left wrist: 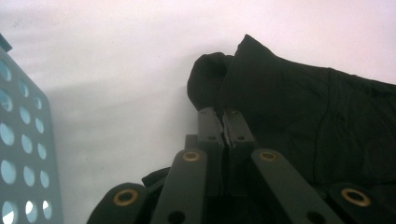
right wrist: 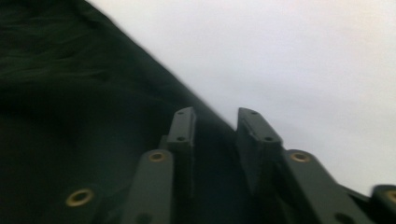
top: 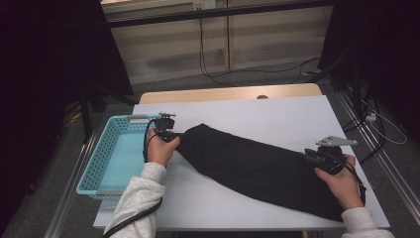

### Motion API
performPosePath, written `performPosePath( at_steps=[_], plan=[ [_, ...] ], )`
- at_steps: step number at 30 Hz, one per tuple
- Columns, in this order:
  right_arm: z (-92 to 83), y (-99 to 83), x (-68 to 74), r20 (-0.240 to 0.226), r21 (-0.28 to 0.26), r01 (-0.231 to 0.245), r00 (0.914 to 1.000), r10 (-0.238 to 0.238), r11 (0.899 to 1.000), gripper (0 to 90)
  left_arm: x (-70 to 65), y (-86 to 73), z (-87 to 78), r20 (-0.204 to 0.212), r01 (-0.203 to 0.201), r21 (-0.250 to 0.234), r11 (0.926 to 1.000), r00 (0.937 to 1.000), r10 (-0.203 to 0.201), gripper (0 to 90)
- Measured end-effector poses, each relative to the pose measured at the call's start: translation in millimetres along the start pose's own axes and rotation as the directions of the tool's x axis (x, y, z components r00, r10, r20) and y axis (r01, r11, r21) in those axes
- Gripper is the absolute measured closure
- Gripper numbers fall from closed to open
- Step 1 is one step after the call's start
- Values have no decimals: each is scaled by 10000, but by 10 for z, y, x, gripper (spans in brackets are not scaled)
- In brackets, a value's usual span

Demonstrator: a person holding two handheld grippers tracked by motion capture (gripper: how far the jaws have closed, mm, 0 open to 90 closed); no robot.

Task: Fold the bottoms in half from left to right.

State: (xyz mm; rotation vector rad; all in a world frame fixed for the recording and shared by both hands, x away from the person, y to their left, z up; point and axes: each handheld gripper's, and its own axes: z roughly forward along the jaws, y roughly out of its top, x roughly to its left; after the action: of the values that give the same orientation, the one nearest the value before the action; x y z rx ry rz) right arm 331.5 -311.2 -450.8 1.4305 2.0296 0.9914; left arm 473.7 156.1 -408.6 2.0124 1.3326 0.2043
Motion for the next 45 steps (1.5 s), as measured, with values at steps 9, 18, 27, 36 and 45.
performPosePath(
  at_steps=[9, 18, 27, 36, 45],
  plan=[
    [-23, -43, 324, -1043, -343, -299, 9942, 262, 9990, 422, -33, 166, -48, 38, -80, 160, 9998, 10000, 79, 876],
    [-42, -47, 390, -1128, -461, -496, 9926, 441, 9977, 282, -43, 289, -107, 10, -213, 212, 9995, 9998, 213, 876],
    [-49, -36, 448, -1165, -528, -394, 9926, 330, 9978, 226, 36, 413, -247, -217, -251, 196, 9995, 9994, 255, 877],
    [-51, 12, 514, -1420, -681, -408, 9894, 307, 9968, 186, 59, 554, -362, -377, -225, 22, 9997, 9990, 225, 877],
    [-54, 20, 544, -1491, -744, -408, 9884, 294, 9964, 159, 208, 678, -495, -646, 18, -151, 9999, 9979, -28, 877]
  ],
)
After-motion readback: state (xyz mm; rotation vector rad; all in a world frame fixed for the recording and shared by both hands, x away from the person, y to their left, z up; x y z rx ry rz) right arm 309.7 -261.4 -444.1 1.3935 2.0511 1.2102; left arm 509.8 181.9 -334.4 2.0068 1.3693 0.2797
